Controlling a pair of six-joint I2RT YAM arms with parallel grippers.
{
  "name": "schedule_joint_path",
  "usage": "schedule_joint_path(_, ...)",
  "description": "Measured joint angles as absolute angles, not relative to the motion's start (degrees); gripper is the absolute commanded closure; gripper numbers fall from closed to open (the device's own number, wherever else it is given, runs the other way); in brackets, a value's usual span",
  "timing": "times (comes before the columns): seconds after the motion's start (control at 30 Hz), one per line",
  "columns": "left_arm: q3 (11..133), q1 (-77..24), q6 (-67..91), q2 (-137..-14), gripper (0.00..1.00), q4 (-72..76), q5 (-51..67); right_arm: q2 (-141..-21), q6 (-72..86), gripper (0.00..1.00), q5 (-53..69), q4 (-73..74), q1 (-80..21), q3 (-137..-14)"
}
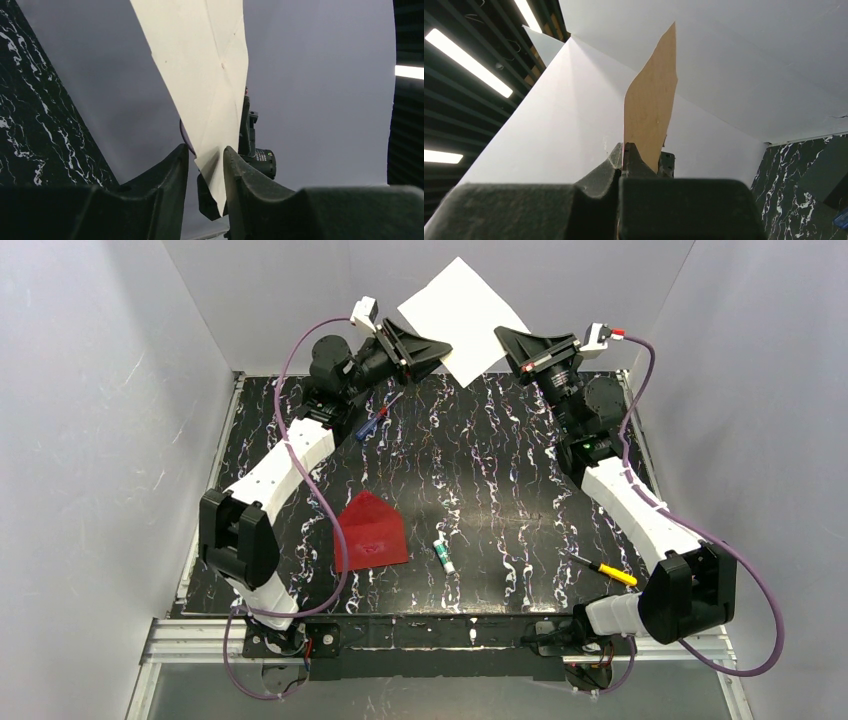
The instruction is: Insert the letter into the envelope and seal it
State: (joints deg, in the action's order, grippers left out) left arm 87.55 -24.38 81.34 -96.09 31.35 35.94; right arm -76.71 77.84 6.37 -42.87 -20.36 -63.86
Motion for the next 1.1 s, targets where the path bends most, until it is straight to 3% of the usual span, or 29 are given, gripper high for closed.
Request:
schedule_joint_path(0.1, 85.01, -24.38, 80.73, -95.39, 1.00, 31.75, 34.48, -76.71, 77.84, 0.99, 6.11, -42.61, -20.38, -63.86)
schedule_joint_path(0.17, 84.82, -24.29, 80.12, -95.24, 1.00, 31.92, 34.20, -76.69, 77.38, 0.94, 6.11, -41.32, -20.38, -63.90)
schedule_joint_path(0.2, 84.82, -24.16, 79.55, -95.22, 1.00, 32.38, 34.20, -76.66, 76.75, 0.83, 6.09, -40.03, -20.38, -64.07)
schedule_joint_path(0.3, 84.86, -23.46, 78.24, -95.15, 1.00, 33.34, 34.72, -76.34, 73.43, 0.32, 6.11, -35.35, -20.34, -64.75)
schedule_joint_path(0.33, 84.86, -23.29, 77.58, -95.15, 1.00, 33.50, 35.16, -76.16, 72.84, 0.20, 6.15, -34.13, -20.32, -64.86)
schedule_joint_path(0.4, 84.86, -22.57, 76.55, -95.15, 1.00, 33.58, 36.16, -75.31, 68.55, 0.08, 6.24, -30.15, -20.34, -65.32)
schedule_joint_path(0.63, 84.86, -18.11, 68.25, -95.13, 1.00, 33.80, 47.35, -73.41, 51.22, 0.01, 9.50, -15.73, -19.25, -71.40)
schedule_joint_path(0.97, 84.88, -17.04, 54.08, -91.79, 1.00, 28.21, 64.03, -77.25, 38.09, 0.02, 20.97, -6.39, -18.37, -82.98)
schedule_joint_path(1.03, 85.25, -17.04, 52.62, -91.59, 1.00, 27.99, 67.33, -80.40, 38.79, 0.03, 24.88, -7.14, -18.37, -86.67)
schedule_joint_path(1.1, 85.62, -17.04, 51.77, -91.59, 1.00, 27.77, 69.69, -82.11, 39.92, 0.10, 28.01, -9.08, -18.39, -87.26)
